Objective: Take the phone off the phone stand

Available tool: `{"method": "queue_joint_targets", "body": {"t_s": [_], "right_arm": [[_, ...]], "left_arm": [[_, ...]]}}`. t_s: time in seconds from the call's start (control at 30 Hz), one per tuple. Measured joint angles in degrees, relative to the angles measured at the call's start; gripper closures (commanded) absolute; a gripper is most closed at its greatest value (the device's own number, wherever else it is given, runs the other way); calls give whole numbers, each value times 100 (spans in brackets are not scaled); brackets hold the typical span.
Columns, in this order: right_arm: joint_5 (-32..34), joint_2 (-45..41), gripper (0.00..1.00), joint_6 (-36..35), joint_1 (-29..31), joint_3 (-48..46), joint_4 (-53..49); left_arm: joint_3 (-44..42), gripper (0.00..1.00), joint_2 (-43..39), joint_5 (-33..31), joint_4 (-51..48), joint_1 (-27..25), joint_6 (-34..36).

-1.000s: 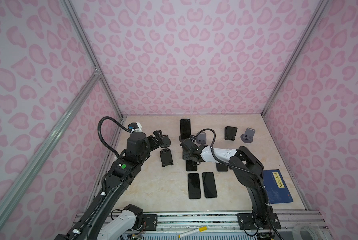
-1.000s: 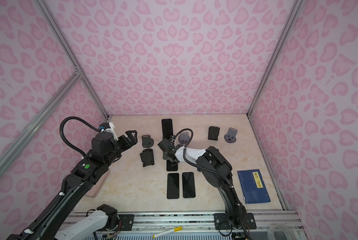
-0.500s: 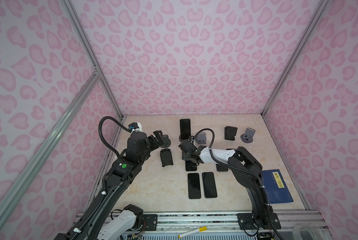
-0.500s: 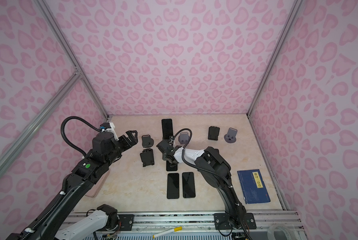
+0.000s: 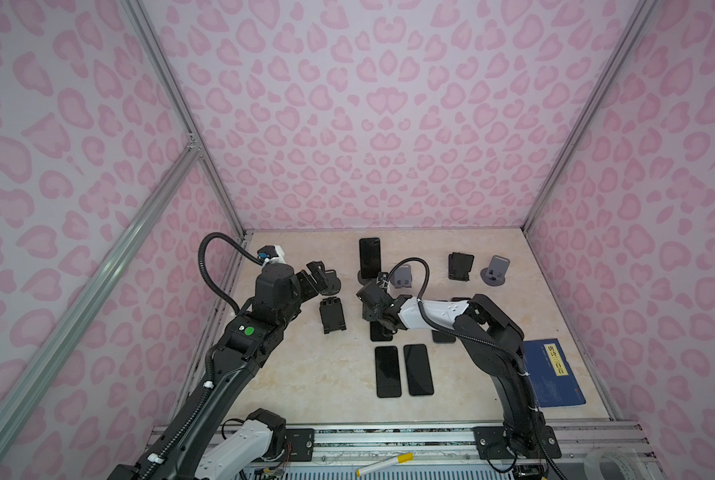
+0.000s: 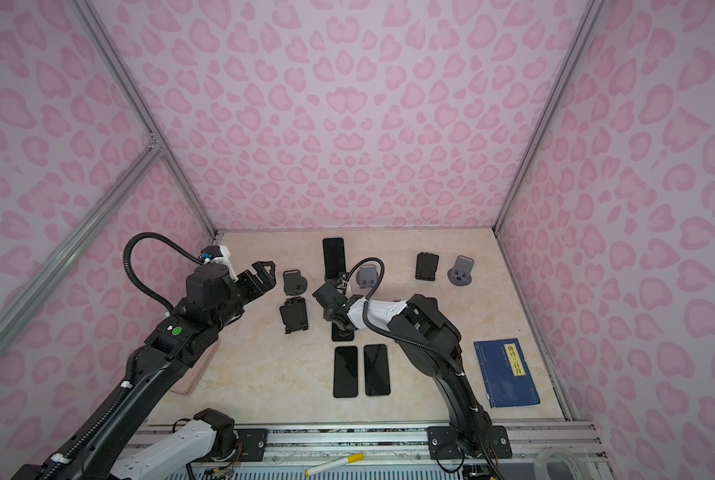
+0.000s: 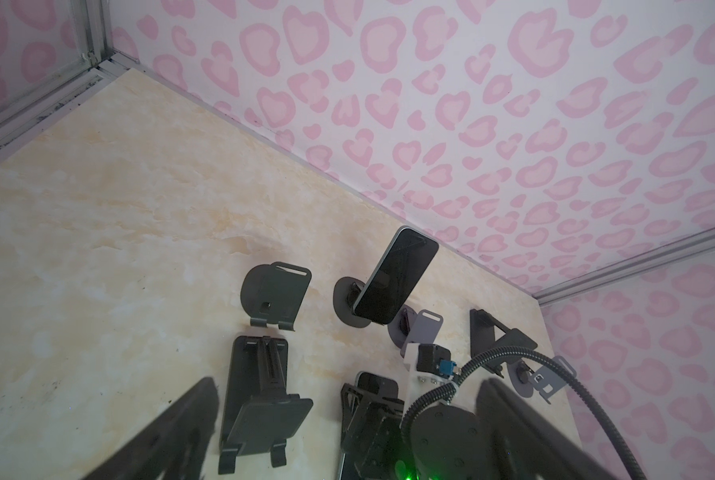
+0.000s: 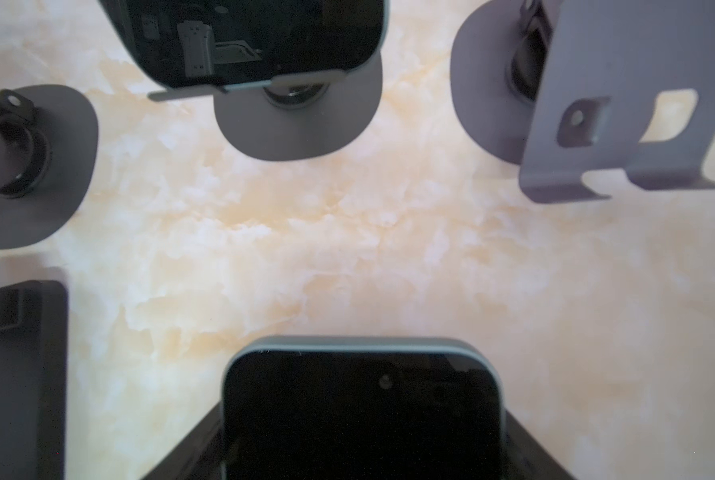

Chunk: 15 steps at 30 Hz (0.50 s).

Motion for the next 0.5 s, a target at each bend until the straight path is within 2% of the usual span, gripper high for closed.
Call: {"method": "queue_joint_targets", "body": {"t_s": [0.5], "right_arm": [[-289,-153,19,96,11,-107,17]], "left_arm": [[0,0,-11,17,0,0,0]]}}
